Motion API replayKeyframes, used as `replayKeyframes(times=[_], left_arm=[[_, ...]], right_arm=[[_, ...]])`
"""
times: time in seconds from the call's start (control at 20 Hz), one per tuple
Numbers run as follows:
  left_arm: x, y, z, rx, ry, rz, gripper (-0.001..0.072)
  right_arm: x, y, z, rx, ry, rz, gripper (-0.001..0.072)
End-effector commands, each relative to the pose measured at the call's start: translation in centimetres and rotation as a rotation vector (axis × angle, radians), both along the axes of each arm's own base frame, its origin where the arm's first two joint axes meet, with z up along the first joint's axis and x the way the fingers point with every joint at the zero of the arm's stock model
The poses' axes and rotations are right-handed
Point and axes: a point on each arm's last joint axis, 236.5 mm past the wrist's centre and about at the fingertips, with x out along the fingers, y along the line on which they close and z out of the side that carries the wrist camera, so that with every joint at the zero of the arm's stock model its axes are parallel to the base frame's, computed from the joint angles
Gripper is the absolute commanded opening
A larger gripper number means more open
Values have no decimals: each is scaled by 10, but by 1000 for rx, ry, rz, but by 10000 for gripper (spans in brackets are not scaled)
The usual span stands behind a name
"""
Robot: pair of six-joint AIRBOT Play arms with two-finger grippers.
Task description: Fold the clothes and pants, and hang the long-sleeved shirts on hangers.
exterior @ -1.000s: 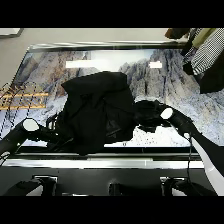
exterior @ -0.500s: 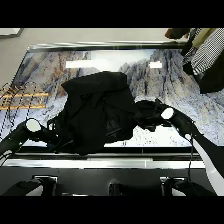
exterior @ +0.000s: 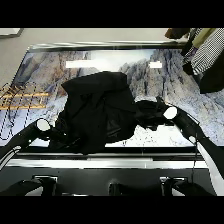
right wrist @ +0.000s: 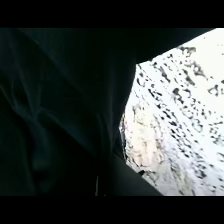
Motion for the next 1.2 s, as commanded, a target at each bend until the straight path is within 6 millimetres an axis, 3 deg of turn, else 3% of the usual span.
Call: replayKeyframes(times=[0.0, 0.1, 0.25, 0.4, 0.55, 0.7, 0.9, 1.15], left_arm=[[9, -5, 20, -46, -65, -25, 16], [5, -7, 43, -72, -112, -68, 15], [-26, -29, 78, -146, -132, -167, 15], [-56, -85, 113, -283, -143, -194, 15], [-68, -165, 144, -474, -212, -141, 15], [-61, -215, 148, -560, -222, 22, 15], [-62, -251, 115, -547, -167, -14, 14], [-38, -290, 73, -496, -191, -105, 15]], right_arm=[[8, -48, 31, -242, -26, 42, 30], [17, -67, 70, -342, -60, 75, 30], [25, -75, 135, -393, -128, 114, 30], [29, -86, 186, -444, -200, 116, 30], [37, -97, 217, -484, -269, 87, 30], [48, -110, 224, -540, -310, 58, 30], [76, -110, 217, -558, -358, 47, 30], [123, -100, 164, -567, -331, 69, 30]])
